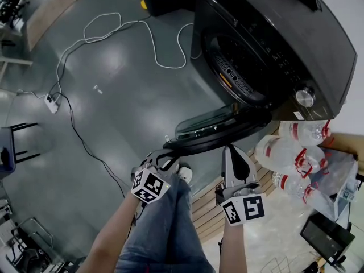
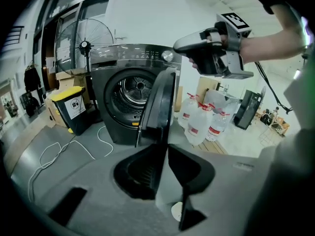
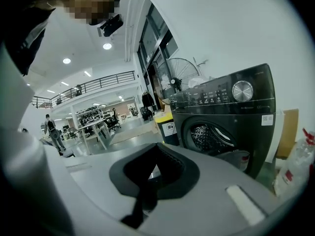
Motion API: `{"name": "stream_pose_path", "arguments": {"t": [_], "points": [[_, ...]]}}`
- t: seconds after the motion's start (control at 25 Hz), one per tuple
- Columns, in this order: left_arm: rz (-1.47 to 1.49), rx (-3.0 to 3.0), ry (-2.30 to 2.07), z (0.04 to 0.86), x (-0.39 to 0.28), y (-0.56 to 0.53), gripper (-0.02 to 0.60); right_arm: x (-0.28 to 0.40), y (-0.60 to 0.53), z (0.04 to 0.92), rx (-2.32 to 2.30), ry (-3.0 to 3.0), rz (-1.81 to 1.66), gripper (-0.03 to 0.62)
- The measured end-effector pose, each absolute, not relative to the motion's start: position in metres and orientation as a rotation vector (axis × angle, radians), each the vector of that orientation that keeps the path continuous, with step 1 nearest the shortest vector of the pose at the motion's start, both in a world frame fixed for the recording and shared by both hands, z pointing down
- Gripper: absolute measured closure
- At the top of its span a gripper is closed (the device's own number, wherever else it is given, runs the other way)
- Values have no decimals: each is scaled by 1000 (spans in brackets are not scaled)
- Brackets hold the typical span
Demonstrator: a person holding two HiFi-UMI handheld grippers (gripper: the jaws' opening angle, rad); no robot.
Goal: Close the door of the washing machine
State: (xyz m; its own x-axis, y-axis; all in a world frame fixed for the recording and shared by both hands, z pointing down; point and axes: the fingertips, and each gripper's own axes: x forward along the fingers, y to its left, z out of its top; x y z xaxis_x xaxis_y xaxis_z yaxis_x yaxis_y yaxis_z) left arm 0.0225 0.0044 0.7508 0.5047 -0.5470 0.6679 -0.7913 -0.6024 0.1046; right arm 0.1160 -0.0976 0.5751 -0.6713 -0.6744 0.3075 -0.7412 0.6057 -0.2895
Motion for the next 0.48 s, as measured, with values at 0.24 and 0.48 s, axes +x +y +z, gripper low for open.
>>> {"name": "stream_pose_path", "arguments": {"t": [0.24, 0.48], "points": [[854, 2342, -1085, 752, -11, -37, 483, 109, -124, 564, 1151, -2717, 566, 583], [877, 2376, -1012, 749, -41, -90, 474, 100, -157, 554, 1150, -2743, 538, 583]]}}
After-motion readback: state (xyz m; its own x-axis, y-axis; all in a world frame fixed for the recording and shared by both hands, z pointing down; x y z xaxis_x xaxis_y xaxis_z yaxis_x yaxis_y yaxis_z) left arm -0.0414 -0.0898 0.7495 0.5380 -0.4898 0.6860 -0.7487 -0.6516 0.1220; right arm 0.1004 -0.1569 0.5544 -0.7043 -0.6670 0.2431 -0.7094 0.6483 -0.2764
